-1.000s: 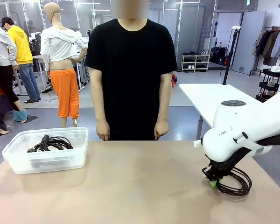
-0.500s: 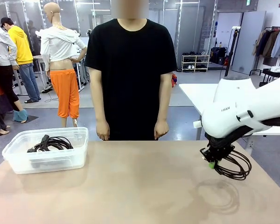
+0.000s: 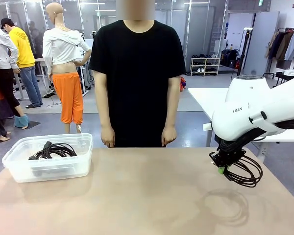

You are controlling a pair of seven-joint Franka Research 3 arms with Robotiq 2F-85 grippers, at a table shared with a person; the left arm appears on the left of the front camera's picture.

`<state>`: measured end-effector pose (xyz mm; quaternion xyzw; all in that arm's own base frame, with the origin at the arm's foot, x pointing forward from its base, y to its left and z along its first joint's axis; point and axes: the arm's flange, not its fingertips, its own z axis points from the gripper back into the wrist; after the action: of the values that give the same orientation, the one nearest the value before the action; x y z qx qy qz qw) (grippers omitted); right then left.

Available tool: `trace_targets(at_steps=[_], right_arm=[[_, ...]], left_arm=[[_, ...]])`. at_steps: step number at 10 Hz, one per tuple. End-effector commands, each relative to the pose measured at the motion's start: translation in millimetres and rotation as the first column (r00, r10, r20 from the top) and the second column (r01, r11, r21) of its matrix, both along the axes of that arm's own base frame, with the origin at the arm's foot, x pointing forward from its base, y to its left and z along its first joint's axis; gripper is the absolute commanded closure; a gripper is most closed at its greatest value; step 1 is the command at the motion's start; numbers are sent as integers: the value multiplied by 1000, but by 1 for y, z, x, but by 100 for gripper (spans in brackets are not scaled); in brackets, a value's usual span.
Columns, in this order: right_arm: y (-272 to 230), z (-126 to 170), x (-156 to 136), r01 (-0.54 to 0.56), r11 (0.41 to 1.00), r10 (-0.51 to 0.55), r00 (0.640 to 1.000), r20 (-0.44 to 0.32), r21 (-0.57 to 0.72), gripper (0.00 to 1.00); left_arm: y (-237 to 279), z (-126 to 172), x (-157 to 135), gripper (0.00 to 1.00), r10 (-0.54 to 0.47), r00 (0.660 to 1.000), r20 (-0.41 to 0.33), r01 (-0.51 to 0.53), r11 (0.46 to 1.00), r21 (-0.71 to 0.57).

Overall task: Organize and store the cables.
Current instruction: Place the USB Extension Cable into the Organizing box.

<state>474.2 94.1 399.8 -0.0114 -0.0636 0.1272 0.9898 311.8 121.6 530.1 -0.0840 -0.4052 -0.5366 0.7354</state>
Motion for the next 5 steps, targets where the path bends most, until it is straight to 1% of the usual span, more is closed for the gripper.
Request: trace_targets(at_steps=[1,2,3,4,5], right_arm=[[-1,0,0,-6,1000,6,1000,2,-11,100],[-1,0,0,-6,1000,6,1000,2,-11,100],[0,-1,0,0,1000,0,1000,-2,0,87],[48,5,5,37,996,-40,998,-39,-79,87],[95,10,6,105,990,-113,990,-88,-93,87]], left_arm=[[-1,1,0,0,-3,1000,-2,3,1000,-10],[-1,1,0,0,-3,1000,-2,3,1000,-10],[-1,1,0,0,-3,1000,-2,3,1000,-10],[-1,1,0,0,-3,1000,-2,3,1000,-10],[-1,1,0,0,-3,1000,-2,3,1000,-10]])
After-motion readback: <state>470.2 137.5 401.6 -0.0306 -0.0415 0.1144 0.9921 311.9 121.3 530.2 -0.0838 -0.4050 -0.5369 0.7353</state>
